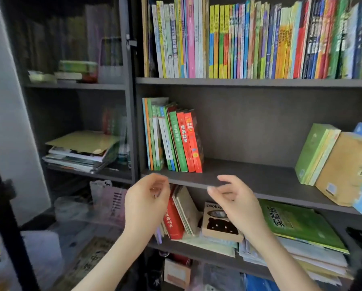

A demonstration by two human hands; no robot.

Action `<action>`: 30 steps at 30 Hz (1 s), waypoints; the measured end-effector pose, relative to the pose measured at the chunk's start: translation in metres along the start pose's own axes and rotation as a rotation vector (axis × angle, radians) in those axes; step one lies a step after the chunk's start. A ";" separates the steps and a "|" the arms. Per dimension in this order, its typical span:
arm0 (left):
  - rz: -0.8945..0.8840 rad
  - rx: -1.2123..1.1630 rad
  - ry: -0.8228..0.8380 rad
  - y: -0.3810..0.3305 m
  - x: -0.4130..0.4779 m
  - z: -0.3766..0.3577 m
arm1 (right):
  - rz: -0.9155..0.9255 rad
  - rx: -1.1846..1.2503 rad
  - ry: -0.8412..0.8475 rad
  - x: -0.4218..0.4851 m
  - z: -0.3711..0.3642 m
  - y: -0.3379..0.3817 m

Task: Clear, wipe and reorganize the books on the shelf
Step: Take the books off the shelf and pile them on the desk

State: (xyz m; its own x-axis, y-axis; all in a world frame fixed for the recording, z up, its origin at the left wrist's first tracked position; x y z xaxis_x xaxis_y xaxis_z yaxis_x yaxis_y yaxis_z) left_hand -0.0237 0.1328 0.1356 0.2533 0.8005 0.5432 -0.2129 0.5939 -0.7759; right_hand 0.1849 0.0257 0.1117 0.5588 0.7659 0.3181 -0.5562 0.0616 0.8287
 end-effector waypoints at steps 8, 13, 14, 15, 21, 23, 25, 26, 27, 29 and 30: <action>0.054 -0.080 -0.135 0.053 0.099 -0.059 | 0.075 -0.269 -0.174 0.118 -0.040 -0.014; 0.110 -0.096 -0.188 0.085 0.153 -0.093 | 0.096 -0.384 -0.318 0.205 -0.074 -0.017; 0.118 -0.090 -0.176 0.092 0.166 -0.101 | 0.110 -0.391 -0.336 0.222 -0.081 -0.017; 0.117 -0.083 -0.167 0.096 0.176 -0.107 | 0.128 -0.400 -0.349 0.236 -0.088 -0.017; 0.117 -0.061 -0.115 0.116 0.215 -0.134 | 0.177 -0.383 -0.351 0.290 -0.112 -0.025; 0.134 -0.041 -0.098 0.125 0.224 -0.142 | 0.208 -0.407 -0.349 0.293 -0.111 -0.026; 0.137 -0.032 -0.119 0.130 0.229 -0.144 | 0.225 -0.425 -0.345 0.294 -0.108 -0.027; 0.140 -0.033 -0.133 0.129 0.231 -0.145 | 0.236 -0.430 -0.346 0.295 -0.106 -0.027; 0.144 -0.033 -0.140 0.129 0.233 -0.146 | 0.249 -0.436 -0.345 0.297 -0.104 -0.026; 0.161 -0.045 -0.146 0.131 0.239 -0.148 | 0.265 -0.447 -0.324 0.300 -0.099 -0.024; 0.165 -0.056 -0.150 0.132 0.241 -0.148 | 0.270 -0.442 -0.313 0.300 -0.096 -0.026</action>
State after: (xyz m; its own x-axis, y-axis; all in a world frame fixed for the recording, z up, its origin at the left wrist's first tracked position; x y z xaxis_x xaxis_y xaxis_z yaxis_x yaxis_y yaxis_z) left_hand 0.1494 0.3925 0.1168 0.0749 0.8920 0.4457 -0.1863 0.4516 -0.8725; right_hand 0.3079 0.3151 0.1420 0.4789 0.5711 0.6667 -0.8693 0.2026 0.4509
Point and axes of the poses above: each hand's wrist, its own x-axis towards the middle knuckle, its own z-axis out of the back of the hand, y = z × x, the point moved 10 cm from there along x, towards the middle knuckle, and after that the axes turned 3 degrees about y, right-handed, at the moved point
